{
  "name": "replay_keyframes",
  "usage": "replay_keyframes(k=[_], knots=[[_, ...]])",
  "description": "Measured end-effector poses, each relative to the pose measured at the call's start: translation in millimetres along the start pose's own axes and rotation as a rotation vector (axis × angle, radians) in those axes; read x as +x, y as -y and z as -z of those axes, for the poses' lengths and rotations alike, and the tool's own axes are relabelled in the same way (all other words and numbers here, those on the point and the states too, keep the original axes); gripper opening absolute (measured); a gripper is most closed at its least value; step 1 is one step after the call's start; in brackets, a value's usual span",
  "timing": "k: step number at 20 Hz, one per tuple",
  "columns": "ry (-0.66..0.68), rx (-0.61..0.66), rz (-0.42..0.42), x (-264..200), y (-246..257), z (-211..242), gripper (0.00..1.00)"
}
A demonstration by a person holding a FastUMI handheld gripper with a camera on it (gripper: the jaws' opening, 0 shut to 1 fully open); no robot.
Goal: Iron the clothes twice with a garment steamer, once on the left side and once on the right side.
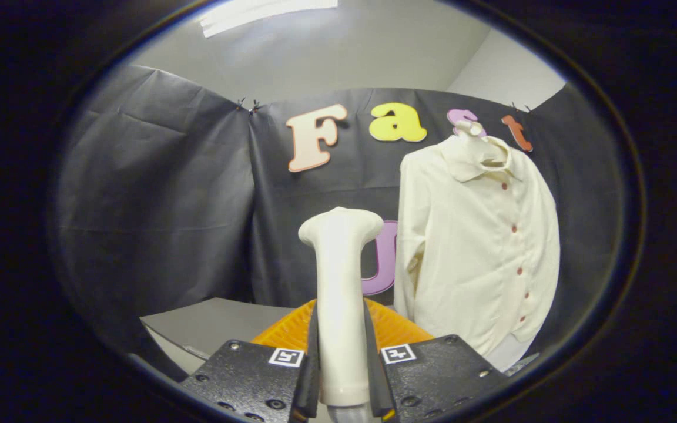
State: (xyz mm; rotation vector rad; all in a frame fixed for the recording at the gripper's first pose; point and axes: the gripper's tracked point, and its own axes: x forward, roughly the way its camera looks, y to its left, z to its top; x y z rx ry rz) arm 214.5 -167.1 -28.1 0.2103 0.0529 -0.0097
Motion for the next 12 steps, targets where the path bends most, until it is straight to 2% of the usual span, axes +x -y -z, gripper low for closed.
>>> replay_keyframes(k=[6,10,12], knots=[[0.081,0.037,0.083,-12,91,-24,0.33],[0.104,0.078,0.147,2,146,-26,0.33],[0.104,0.095,0.151,13,164,-21,0.34]])
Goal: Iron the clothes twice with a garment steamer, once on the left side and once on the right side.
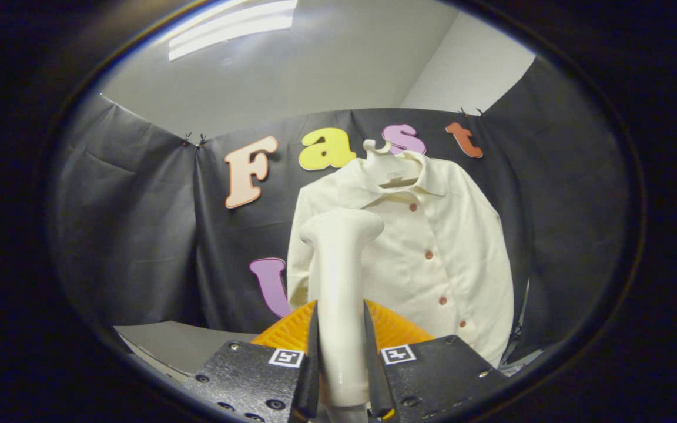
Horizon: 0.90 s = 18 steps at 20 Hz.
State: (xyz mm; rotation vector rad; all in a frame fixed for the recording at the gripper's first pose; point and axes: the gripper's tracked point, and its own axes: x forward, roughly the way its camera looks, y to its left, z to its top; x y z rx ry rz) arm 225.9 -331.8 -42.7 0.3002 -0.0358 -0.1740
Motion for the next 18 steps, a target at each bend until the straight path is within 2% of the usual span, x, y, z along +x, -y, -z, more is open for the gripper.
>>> replay_keyframes(k=[3,7,12,18], knots=[[0.02,0.064,0.0,18,15,1,0.33],[-0.003,0.055,-0.017,32,25,16,0.33],[-0.034,0.048,-0.053,20,33,48,0.33],[-0.093,0.088,-0.043,-2,58,89,0.33]])
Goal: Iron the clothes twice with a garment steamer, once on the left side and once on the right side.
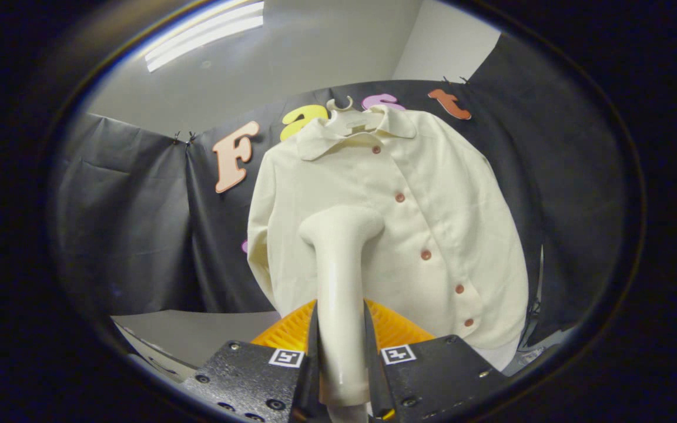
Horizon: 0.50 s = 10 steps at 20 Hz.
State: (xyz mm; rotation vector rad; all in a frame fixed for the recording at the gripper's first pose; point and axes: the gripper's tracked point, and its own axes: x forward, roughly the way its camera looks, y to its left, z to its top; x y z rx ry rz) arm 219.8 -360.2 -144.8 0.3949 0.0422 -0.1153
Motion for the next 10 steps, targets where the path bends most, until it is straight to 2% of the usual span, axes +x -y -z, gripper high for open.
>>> replay_keyframes(k=[10], knots=[[-0.089,0.066,0.008,-40,42,81,0.33]])
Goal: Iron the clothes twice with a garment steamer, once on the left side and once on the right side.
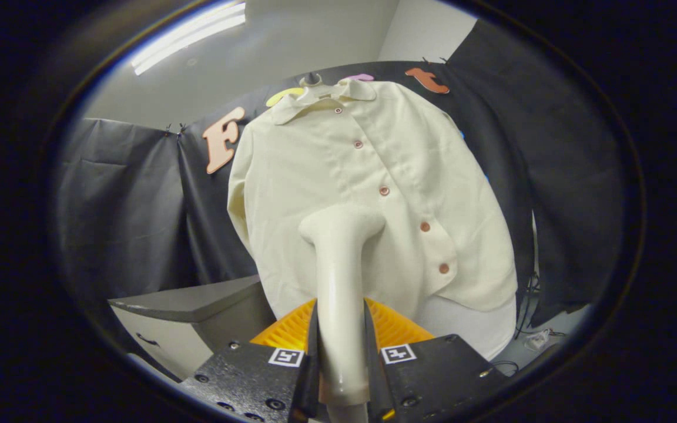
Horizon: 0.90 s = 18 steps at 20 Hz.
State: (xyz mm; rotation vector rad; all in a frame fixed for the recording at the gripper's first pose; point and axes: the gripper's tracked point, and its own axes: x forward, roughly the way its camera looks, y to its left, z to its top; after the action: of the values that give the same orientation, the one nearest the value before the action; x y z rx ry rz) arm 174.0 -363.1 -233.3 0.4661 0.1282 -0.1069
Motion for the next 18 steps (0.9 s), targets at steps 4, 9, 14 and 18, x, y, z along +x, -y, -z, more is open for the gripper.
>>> replay_keyframes(k=[4,9,14,18], knots=[[-0.041,0.001,-0.004,-13,12,30,0.33],[-0.086,0.045,-0.02,-30,23,65,0.33],[-0.137,0.085,-0.015,-51,35,105,0.34],[-0.169,0.12,-0.003,-63,43,126,0.34]])
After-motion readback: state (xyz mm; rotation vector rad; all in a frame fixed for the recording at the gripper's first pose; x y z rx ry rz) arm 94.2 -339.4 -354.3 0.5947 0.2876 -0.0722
